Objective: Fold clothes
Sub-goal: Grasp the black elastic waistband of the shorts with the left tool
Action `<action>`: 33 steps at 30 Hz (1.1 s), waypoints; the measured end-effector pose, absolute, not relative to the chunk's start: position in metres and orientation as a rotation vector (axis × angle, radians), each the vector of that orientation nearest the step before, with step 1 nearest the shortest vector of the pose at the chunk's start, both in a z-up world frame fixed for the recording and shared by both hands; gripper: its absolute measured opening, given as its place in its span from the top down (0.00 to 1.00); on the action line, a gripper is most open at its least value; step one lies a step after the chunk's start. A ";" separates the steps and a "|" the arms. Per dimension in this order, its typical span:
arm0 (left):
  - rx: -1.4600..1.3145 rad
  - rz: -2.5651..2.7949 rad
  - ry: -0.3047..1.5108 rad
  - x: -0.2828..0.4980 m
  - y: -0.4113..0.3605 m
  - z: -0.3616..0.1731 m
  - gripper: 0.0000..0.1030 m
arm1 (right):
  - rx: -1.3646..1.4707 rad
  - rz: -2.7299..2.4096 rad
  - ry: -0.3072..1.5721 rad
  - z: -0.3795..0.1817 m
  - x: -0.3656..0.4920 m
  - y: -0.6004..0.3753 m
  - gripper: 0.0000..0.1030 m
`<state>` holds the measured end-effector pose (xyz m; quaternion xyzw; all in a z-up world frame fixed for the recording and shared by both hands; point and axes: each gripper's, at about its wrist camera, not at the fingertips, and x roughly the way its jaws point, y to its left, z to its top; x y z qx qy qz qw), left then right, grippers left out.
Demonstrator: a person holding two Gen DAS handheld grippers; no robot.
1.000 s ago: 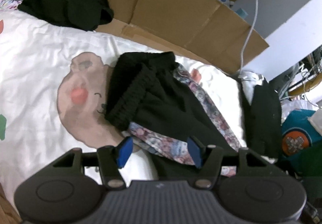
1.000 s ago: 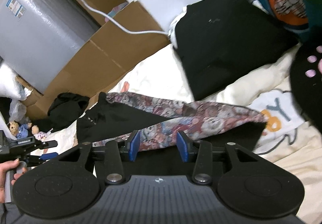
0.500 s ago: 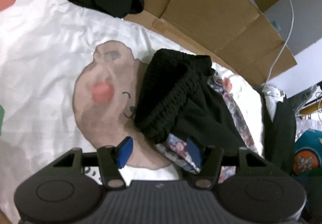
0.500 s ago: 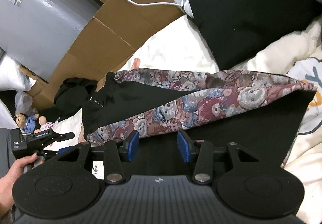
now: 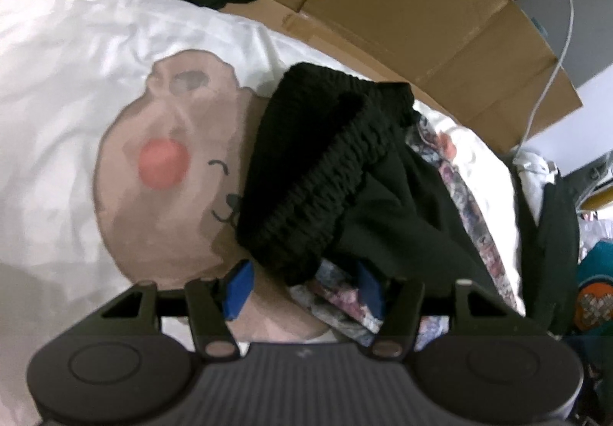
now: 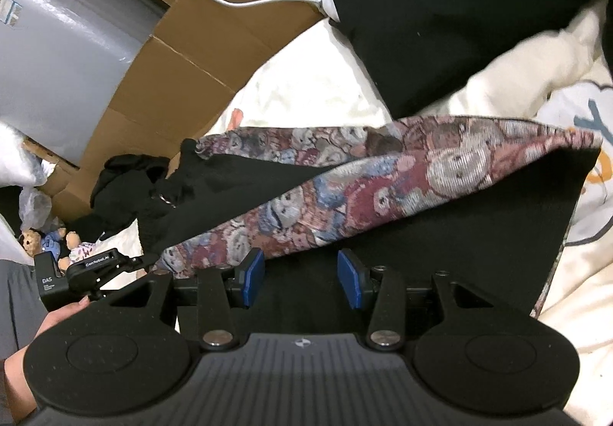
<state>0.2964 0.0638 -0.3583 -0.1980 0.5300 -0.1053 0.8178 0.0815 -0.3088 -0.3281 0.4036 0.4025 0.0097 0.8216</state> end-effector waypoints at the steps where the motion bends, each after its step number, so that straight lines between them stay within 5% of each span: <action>1: -0.430 -0.222 1.128 0.296 0.064 -0.361 0.39 | 0.861 0.025 0.857 -0.332 0.082 -0.308 0.54; 4: -0.463 -0.228 1.095 0.294 0.067 -0.367 0.42 | 0.870 0.035 0.852 -0.340 0.083 -0.308 0.54; 12: -0.540 -0.220 1.052 0.289 0.083 -0.357 0.67 | 0.971 0.103 0.785 -0.363 0.097 -0.304 0.54; 21: -0.618 -0.195 0.985 0.300 0.078 -0.329 0.78 | 0.997 0.072 0.830 -0.359 0.107 -0.300 0.54; 33: -0.679 -0.078 0.929 0.321 0.047 -0.291 0.81 | 1.160 0.064 0.835 -0.366 0.105 -0.320 0.54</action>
